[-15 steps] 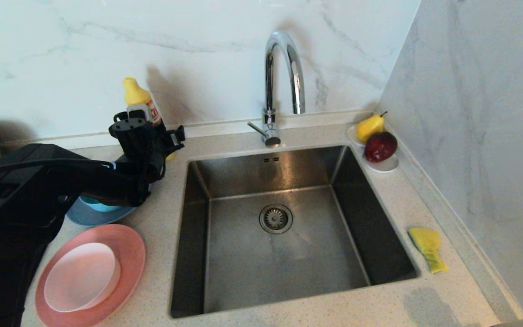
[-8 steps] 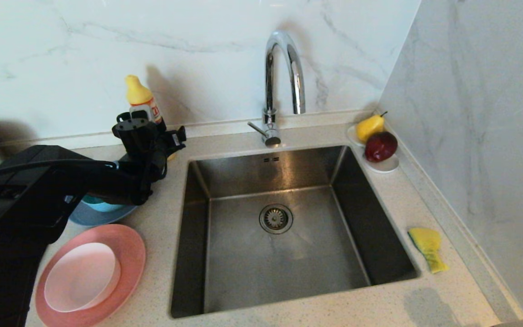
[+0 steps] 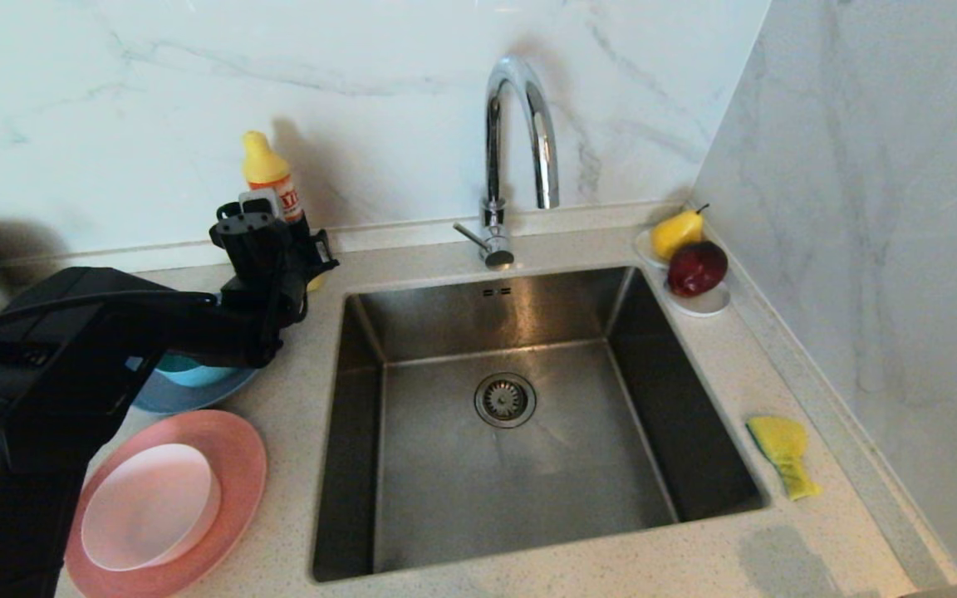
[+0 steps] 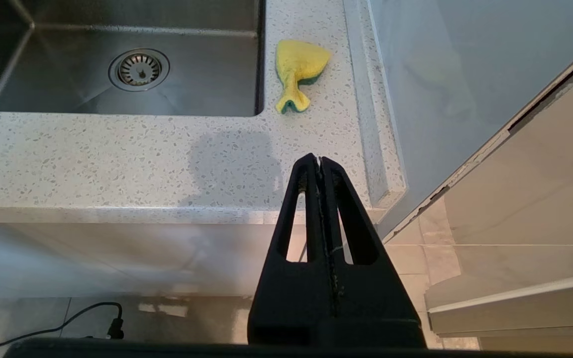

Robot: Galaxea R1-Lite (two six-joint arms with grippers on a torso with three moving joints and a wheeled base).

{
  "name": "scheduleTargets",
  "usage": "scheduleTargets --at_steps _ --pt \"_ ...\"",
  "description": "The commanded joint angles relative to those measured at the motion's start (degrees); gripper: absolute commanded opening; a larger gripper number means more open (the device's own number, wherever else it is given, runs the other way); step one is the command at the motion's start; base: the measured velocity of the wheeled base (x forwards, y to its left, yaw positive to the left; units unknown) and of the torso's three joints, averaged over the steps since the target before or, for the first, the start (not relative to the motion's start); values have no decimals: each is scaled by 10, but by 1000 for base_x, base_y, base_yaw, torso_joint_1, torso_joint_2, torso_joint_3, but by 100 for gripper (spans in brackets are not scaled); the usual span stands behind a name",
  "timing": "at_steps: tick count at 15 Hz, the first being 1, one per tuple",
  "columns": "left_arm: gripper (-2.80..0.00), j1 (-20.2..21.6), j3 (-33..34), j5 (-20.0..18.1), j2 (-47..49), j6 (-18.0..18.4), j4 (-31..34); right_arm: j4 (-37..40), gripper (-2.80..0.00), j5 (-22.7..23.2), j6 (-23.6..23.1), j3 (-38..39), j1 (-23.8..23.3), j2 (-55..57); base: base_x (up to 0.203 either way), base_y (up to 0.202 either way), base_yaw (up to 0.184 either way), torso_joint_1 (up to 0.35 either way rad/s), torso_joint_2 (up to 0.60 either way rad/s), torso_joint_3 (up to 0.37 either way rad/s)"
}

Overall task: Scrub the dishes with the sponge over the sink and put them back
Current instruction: Grab the dish soap, then squeeze it onto the sponge

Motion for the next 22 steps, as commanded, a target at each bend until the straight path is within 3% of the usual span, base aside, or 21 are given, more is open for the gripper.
scheduleTargets --at_steps 1,9,13,17,22 --pt "-280 0 -13 1 6 -1 -2 0 -280 1 0 0 0 1 0 0 0 0 0 0" --pt "-280 -1 3 14 -47 -2 -3 0 -280 1 0 0 0 0 0 0 0 0 0 0" --pt "-280 -1 83 16 -107 -3 -7 0 -280 0 0 0 0 0 0 0 0 0 0 0" --pt "-280 -1 156 17 -227 -5 -2 0 -280 1 0 0 0 0 0 0 0 0 0 0" --pt "-280 -5 233 24 -437 5 123 0 -280 1 0 0 0 0 0 0 0 0 0 0"
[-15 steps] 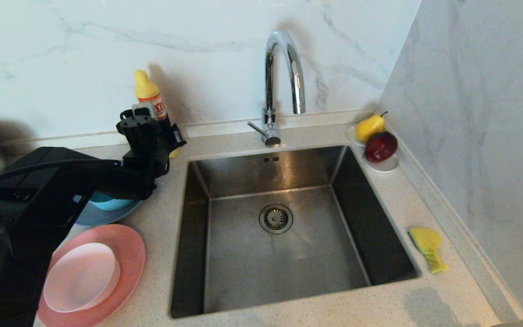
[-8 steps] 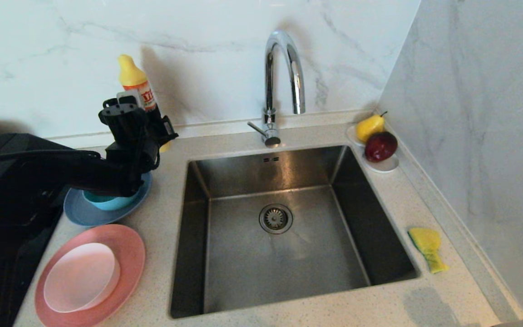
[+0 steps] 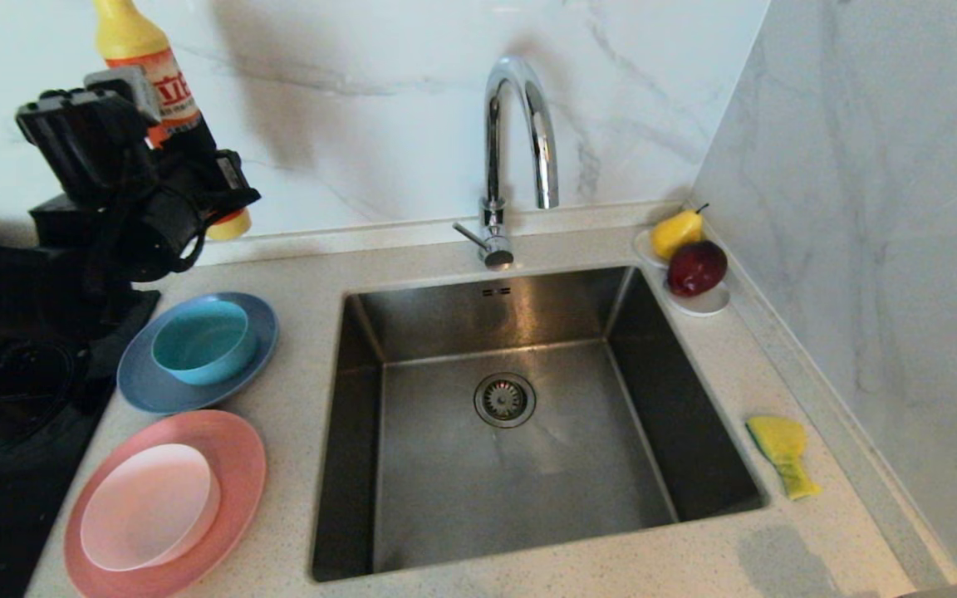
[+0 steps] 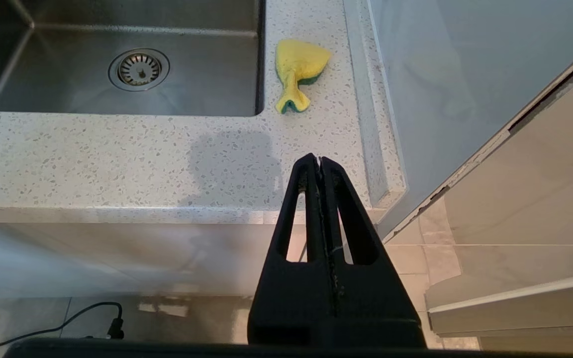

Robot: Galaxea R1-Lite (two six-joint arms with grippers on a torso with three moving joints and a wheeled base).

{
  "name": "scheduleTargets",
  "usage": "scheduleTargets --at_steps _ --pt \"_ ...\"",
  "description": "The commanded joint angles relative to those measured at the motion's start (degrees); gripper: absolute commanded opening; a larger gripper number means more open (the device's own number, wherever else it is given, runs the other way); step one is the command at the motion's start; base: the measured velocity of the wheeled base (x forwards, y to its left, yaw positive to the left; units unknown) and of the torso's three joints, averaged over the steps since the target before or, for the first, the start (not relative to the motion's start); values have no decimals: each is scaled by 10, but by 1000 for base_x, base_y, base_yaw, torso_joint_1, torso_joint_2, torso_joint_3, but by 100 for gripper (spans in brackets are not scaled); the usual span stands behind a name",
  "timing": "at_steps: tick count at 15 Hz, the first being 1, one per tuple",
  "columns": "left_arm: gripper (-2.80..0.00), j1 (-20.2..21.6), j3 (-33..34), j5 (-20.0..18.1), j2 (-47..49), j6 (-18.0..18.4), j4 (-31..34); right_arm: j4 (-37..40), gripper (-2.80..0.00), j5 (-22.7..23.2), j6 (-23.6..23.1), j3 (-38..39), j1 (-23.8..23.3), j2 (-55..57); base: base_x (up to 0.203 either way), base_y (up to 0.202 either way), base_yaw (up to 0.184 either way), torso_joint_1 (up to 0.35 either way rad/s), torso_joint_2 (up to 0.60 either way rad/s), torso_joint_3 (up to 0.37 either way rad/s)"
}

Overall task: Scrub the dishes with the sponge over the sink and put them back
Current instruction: Squeeze it onto the sponge

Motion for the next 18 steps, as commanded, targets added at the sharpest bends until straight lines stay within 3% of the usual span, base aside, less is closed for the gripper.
scheduleTargets --at_steps 1,4,6,10,13,18 --pt "-280 -5 31 2 -149 12 66 0 -280 0 0 -1 0 0 0 0 0 0 0 0" --pt "-280 -30 36 1 -271 64 189 0 -280 0 0 0 0 0 0 0 0 0 0 0" --pt "-280 -98 13 1 -319 110 306 0 -280 0 0 0 0 1 0 0 0 0 0 0" --pt "-280 -194 -109 1 -328 173 474 0 -280 0 0 -1 0 0 0 0 0 0 0 0" --pt "-280 -240 -122 -3 -309 277 501 0 -280 0 0 0 0 0 0 0 0 0 0 0" --pt "-280 -344 -134 13 -246 297 500 0 -280 0 0 -1 0 0 0 0 0 0 0 0"
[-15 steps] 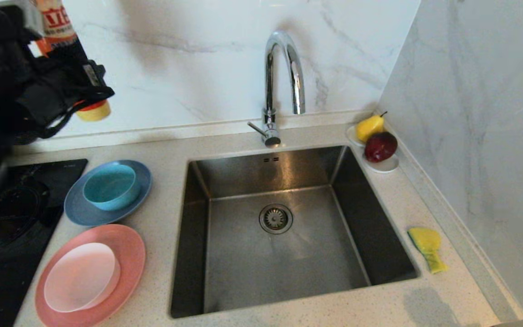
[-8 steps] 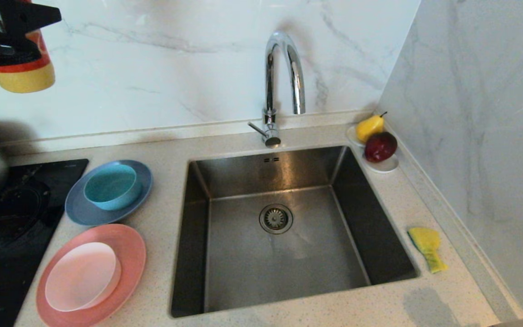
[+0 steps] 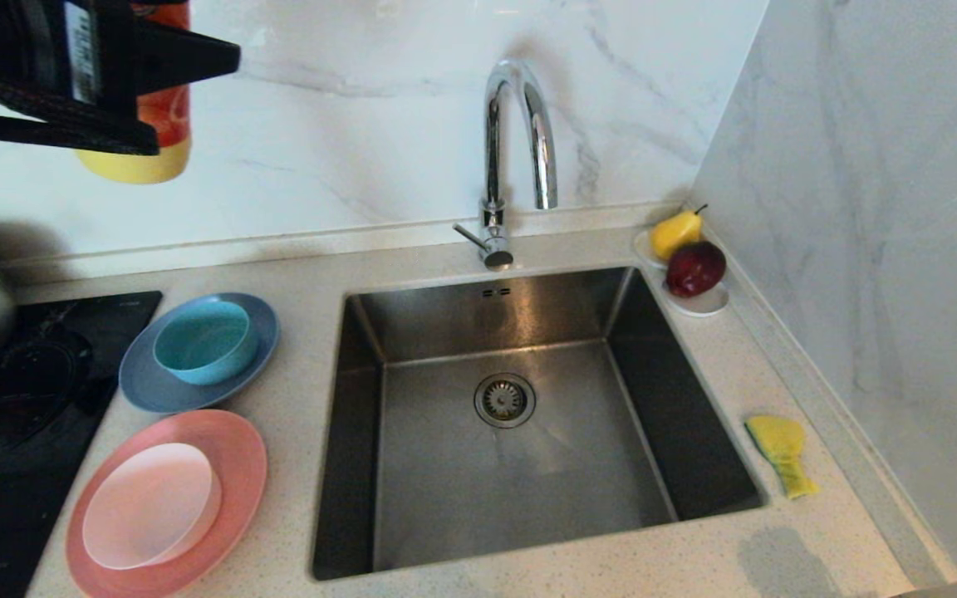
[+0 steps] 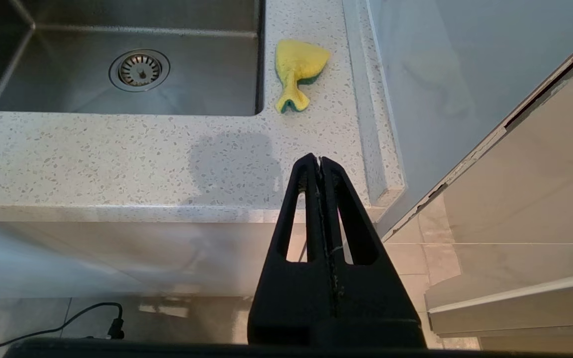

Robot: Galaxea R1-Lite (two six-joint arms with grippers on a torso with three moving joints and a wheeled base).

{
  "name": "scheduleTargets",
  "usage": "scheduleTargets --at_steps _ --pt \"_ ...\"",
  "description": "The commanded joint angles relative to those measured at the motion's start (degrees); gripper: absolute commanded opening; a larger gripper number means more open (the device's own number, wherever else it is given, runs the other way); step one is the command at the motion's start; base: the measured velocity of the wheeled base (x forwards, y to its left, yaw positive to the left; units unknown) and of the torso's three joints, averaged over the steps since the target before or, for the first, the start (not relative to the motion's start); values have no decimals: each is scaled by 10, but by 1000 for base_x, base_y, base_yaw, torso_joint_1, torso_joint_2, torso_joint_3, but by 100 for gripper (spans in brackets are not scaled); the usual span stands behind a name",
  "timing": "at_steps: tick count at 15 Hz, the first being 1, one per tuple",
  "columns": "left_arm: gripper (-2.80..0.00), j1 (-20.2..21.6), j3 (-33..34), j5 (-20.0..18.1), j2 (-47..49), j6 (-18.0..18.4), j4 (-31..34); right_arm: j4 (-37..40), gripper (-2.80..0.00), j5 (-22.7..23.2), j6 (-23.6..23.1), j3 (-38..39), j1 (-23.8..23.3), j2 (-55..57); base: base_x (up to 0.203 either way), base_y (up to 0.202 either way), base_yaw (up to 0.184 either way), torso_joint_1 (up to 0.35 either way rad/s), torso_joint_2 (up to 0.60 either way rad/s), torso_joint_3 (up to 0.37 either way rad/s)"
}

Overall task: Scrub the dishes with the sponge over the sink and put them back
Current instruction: Squeeze it onto the sponge

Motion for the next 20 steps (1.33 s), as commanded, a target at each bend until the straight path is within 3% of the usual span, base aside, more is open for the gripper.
scheduleTargets --at_steps 1,5,10,16,20 --pt "-280 -49 -21 13 53 4 0 0 -280 0 0 0 0 0 0 0 0 0 0 0" --pt "-280 -113 -65 30 127 21 -11 0 -280 -1 0 0 0 0 0 0 0 0 0 0" --pt "-280 -162 -134 51 216 66 -88 0 -280 0 0 0 0 0 0 0 0 0 0 0" --pt "-280 -220 -221 98 288 94 -94 0 -280 0 0 0 0 0 0 0 0 0 0 0" --pt "-280 -263 -225 126 315 101 -103 0 -280 0 0 0 0 0 0 0 0 0 0 0"
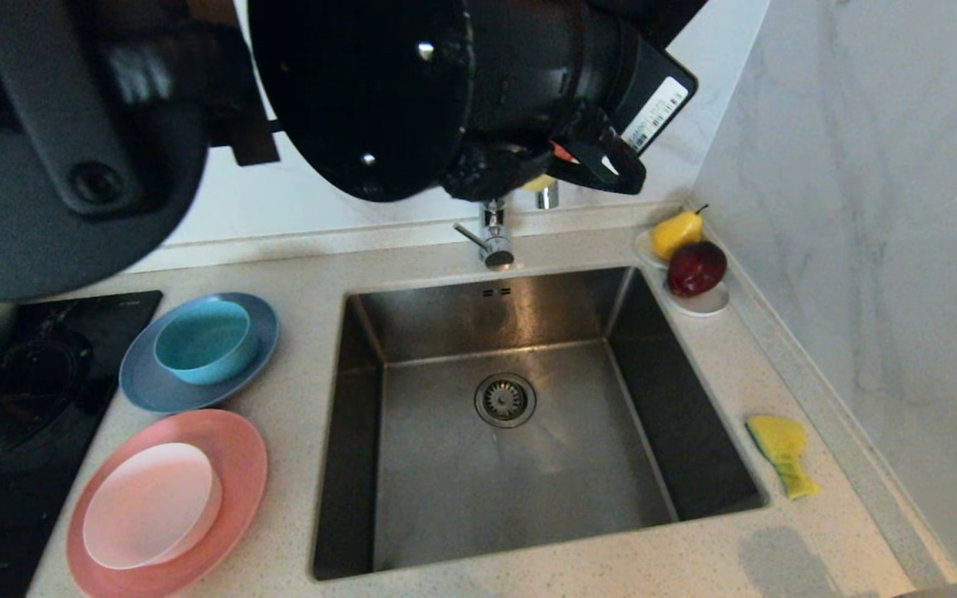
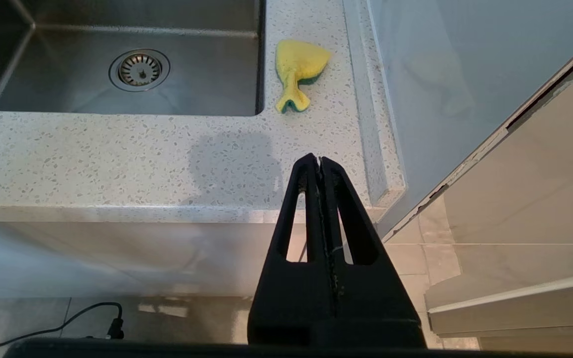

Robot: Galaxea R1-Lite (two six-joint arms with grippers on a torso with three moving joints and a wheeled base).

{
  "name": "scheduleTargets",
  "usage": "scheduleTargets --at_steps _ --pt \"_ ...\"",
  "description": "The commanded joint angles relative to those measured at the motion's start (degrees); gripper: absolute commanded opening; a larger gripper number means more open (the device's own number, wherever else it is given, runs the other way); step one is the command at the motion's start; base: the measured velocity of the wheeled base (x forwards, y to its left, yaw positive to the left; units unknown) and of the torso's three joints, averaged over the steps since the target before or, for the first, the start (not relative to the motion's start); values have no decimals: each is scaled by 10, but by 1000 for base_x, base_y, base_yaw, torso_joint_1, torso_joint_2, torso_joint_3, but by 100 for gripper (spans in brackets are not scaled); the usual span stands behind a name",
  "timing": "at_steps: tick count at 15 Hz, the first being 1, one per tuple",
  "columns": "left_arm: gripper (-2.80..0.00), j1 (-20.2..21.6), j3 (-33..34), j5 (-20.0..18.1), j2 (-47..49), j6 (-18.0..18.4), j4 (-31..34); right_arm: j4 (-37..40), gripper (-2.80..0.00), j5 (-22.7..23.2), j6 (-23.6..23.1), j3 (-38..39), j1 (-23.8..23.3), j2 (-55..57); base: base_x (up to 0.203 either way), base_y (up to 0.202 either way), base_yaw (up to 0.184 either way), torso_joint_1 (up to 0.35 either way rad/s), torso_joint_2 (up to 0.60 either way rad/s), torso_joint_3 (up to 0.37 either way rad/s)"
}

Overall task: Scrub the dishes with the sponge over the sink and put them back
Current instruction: Squeeze it onto the sponge

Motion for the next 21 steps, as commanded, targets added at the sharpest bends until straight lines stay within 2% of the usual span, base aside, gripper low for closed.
scheduleTargets --at_steps 1,3,8,17,21 --pt "-280 -30 -2 25 31 2 -20 0 -280 0 0 0 0 0 0 0 0 0 0 0" --pt "-280 -40 -2 33 54 16 -54 0 -280 0 0 0 0 0 0 0 0 0 0 0" --pt "-280 -59 -2 68 111 48 -58 0 -280 0 0 0 0 1 0 0 0 0 0 0" --pt "-280 -69 11 95 203 65 -51 0 -280 0 0 0 0 0 0 0 0 0 0 0" --pt "-280 -71 20 133 233 81 -50 0 -280 0 0 0 0 0 0 0 0 0 0 0"
